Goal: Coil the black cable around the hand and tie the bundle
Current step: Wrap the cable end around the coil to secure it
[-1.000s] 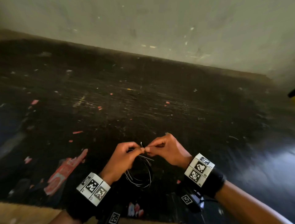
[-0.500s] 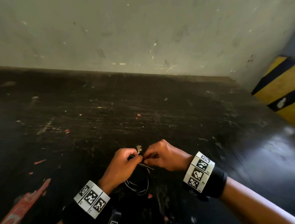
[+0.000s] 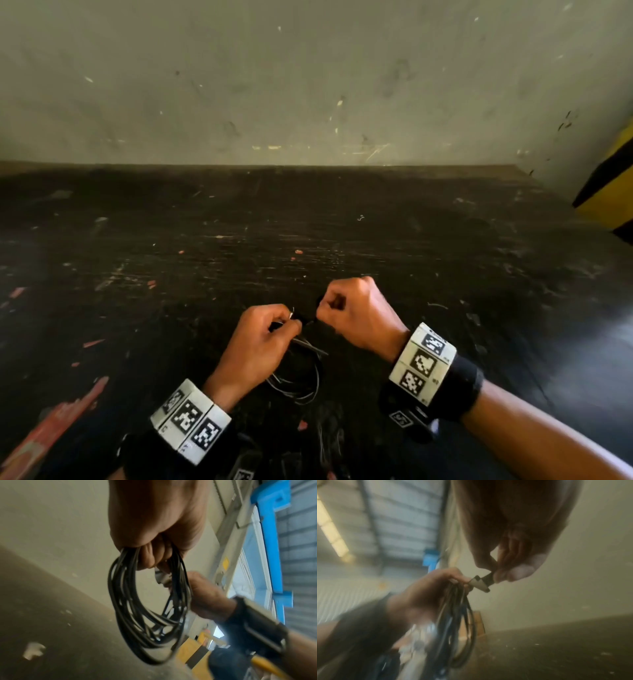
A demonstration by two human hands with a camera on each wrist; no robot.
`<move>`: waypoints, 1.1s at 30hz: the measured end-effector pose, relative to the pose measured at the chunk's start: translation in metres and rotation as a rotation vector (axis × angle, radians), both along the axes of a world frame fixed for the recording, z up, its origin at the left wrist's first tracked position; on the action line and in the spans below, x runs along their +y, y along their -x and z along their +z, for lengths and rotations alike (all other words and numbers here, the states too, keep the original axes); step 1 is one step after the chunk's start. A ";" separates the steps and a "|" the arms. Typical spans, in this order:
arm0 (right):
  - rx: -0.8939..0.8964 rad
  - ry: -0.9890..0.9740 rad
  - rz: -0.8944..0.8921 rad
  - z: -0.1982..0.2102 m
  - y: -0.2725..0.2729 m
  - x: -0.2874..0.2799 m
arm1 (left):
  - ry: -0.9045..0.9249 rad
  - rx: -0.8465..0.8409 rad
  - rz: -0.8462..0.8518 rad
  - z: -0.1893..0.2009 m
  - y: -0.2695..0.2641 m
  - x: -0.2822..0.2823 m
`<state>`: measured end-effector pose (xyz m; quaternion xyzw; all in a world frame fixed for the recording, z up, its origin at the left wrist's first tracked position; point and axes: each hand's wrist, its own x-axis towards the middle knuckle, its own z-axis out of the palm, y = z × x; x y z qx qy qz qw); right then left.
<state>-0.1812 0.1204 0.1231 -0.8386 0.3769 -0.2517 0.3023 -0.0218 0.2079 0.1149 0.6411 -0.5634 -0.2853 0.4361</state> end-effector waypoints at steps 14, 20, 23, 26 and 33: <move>-0.340 -0.457 0.336 0.025 0.031 -0.006 | -0.102 0.630 0.022 0.019 0.020 -0.015; -0.272 -0.363 0.363 0.037 0.031 -0.011 | -0.099 0.601 0.008 0.027 0.016 -0.017; -0.294 -0.312 0.370 0.039 0.031 -0.012 | -0.131 0.652 0.011 0.027 0.013 -0.018; -0.287 -0.241 0.370 0.039 0.030 -0.013 | -0.148 0.732 0.022 0.027 0.012 -0.019; -0.365 -0.045 0.167 0.052 0.032 -0.014 | -0.137 0.728 0.124 0.029 0.016 -0.020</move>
